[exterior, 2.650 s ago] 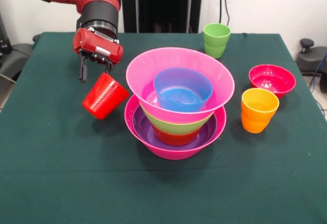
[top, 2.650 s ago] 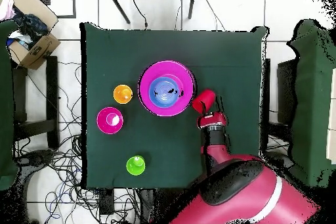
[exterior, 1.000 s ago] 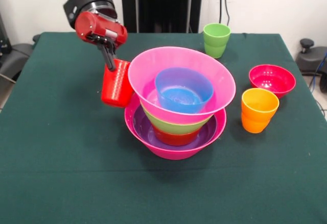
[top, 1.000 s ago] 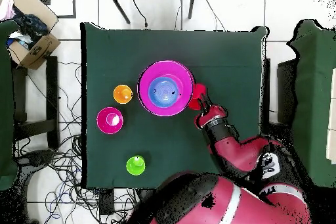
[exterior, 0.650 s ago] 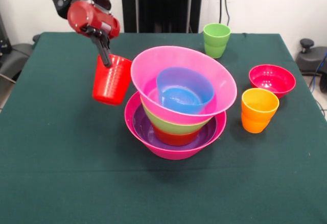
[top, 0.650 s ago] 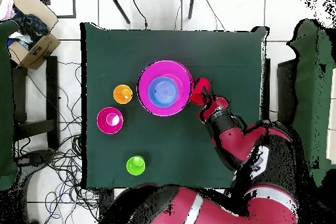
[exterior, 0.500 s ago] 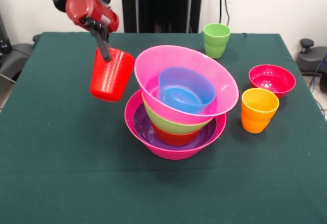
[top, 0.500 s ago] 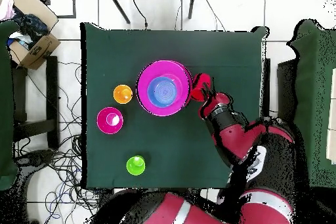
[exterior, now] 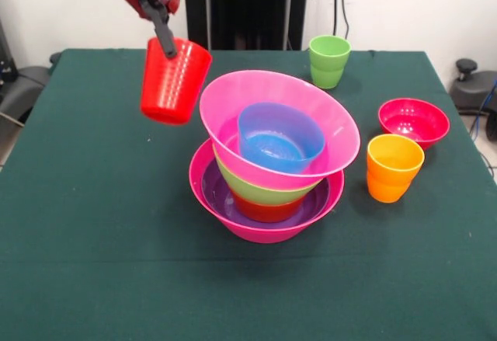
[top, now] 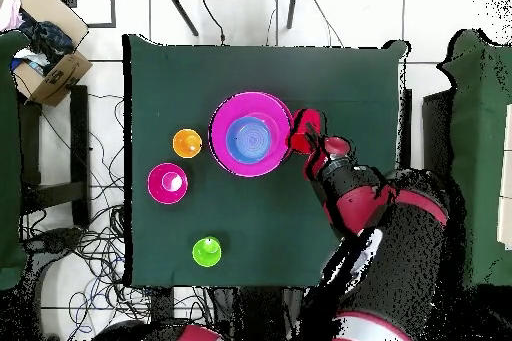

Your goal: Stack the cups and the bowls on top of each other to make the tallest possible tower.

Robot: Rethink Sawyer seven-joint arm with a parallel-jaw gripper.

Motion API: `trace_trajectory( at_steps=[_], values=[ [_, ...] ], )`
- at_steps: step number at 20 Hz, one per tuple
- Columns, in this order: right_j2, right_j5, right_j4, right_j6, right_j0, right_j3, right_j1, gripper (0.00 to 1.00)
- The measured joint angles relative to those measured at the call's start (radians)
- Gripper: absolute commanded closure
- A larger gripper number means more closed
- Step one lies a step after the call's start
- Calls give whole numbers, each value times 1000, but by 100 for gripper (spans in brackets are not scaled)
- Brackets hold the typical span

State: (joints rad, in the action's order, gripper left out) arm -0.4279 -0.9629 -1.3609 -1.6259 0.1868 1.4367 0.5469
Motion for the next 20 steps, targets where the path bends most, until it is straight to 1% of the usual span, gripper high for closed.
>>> trace_trajectory(
  at_steps=[4, 6, 8, 9, 11, 13, 15, 16, 19, 20],
  values=[
    [-49, 0, -88, -116, -36, -55, 3, 100],
    [-64, 0, -112, -157, -47, -67, 1, 100],
    [-84, 0, -142, -219, -65, -77, -2, 100],
    [-107, 0, -171, -297, -89, -83, -2, 100],
    [-126, 0, -192, -363, -109, -85, -2, 100],
    [-162, -1, -231, -483, -152, -85, -5, 100],
    [-185, -1, -254, -554, -180, -86, -11, 100],
    [-224, -1, -291, -665, -224, -90, -30, 100],
    [-253, -1, -318, -754, -254, -97, -50, 100],
    [-270, -1, -333, -812, -270, -105, -64, 100]
  ],
)
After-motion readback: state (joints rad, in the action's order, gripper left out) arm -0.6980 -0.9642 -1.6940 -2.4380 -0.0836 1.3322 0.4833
